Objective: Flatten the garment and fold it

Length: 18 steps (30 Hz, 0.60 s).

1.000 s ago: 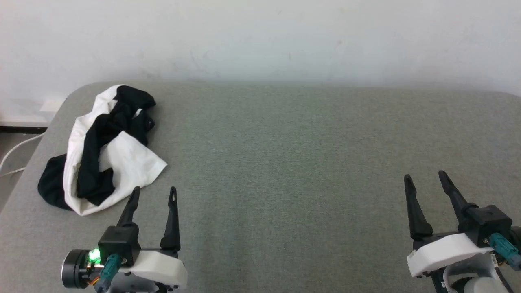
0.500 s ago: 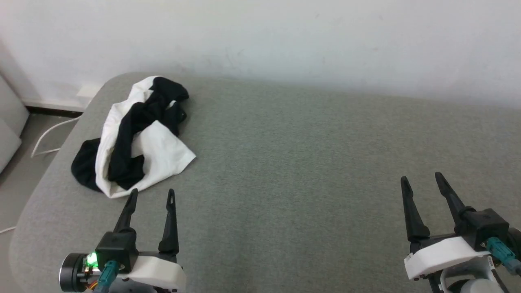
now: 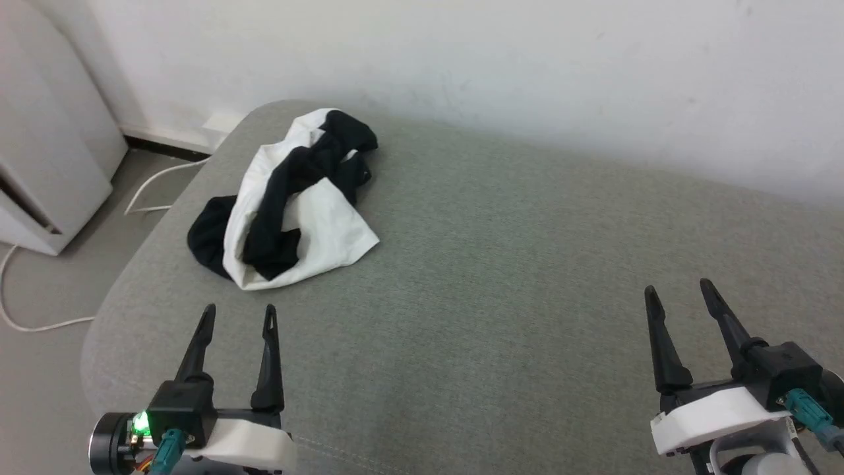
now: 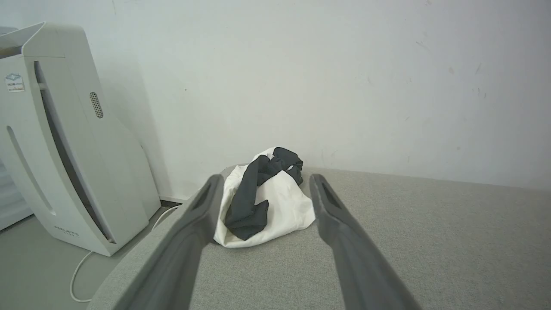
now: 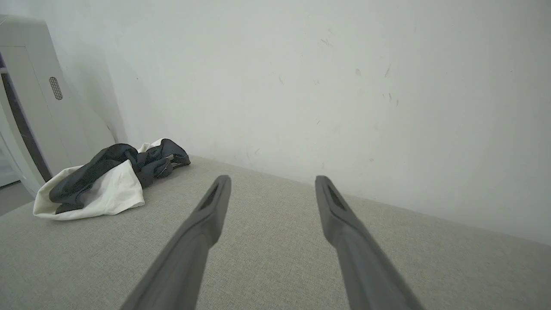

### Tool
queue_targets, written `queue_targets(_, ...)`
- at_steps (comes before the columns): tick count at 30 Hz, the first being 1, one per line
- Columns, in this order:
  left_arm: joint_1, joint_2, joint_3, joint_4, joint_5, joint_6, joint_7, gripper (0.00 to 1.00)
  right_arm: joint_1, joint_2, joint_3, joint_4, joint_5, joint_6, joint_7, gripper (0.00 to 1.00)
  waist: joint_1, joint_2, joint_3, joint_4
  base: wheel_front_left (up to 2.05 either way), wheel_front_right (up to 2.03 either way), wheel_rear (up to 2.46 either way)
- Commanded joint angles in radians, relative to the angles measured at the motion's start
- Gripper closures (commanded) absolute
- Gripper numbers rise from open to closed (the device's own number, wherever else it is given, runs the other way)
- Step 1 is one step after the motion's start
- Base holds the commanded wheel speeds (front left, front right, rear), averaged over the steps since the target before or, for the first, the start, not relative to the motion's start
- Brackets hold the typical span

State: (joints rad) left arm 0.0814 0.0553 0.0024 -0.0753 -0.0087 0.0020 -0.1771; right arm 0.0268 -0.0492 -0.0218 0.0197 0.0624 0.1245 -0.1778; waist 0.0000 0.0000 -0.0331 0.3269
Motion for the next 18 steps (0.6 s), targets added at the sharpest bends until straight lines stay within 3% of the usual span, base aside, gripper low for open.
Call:
queue_targets(1, 0.020, 0.003, 0.003, -0.010, -0.006, 0.004, -0.012, 0.00, 0.008, -0.001, 0.002, 0.006, 0.007, 0.004, -0.011, 0.00, 0.0000, 0.0000, 0.001, 0.052, 0.00, 0.00, 0.00)
queue_targets(18, 0.045, 0.001, 0.008, -0.027, -0.018, 0.002, -0.048, 0.00, 0.011, -0.001, 0.004, 0.013, 0.023, 0.005, -0.047, 0.00, 0.0000, 0.0000, 0.000, 0.176, 0.00, 0.00, 0.00)
